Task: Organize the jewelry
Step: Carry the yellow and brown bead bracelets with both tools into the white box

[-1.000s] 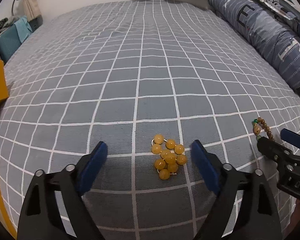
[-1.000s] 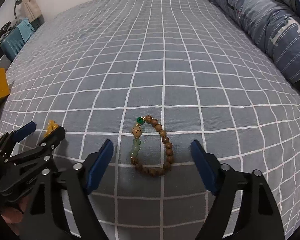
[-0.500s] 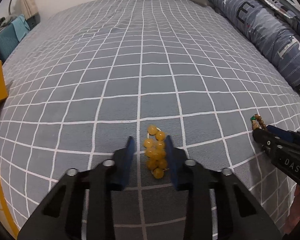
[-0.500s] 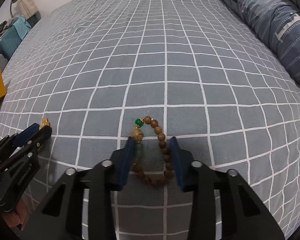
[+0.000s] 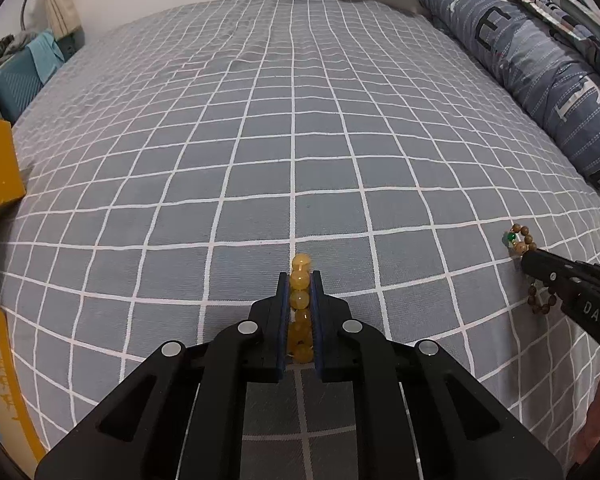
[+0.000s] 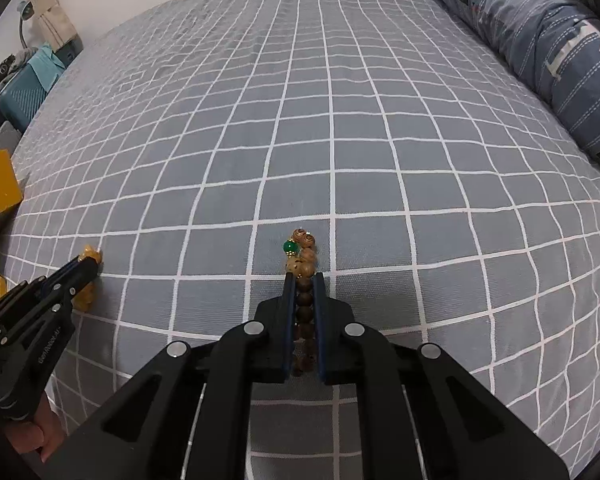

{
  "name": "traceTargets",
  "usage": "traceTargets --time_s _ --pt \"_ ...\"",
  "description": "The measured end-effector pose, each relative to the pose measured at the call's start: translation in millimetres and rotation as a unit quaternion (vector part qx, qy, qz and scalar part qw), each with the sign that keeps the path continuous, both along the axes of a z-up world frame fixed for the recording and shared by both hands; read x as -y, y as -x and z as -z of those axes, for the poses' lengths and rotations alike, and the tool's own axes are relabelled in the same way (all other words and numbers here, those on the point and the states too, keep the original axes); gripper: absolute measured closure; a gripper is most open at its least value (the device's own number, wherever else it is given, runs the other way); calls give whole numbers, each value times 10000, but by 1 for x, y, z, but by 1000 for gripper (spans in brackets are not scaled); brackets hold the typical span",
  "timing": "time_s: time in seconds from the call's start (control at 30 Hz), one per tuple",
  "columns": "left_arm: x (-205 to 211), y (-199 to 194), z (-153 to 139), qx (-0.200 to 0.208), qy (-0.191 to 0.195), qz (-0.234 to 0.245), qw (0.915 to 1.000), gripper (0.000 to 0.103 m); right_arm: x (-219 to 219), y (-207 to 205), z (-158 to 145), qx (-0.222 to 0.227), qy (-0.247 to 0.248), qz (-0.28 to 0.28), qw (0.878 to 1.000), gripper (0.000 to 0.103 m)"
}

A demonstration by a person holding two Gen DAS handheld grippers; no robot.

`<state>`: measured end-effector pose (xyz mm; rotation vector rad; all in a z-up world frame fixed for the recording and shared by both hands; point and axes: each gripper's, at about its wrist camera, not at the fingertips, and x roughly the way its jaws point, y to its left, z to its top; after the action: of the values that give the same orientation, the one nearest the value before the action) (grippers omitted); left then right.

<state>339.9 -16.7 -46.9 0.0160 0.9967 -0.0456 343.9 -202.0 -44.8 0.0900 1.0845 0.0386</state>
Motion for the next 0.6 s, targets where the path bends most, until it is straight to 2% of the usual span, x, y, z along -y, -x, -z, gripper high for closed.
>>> traceTargets --time_s 0.6 --pt "-3 18 -24 141 -12 19 9999 94 -5 22 -36 428 99 13 9990 95"
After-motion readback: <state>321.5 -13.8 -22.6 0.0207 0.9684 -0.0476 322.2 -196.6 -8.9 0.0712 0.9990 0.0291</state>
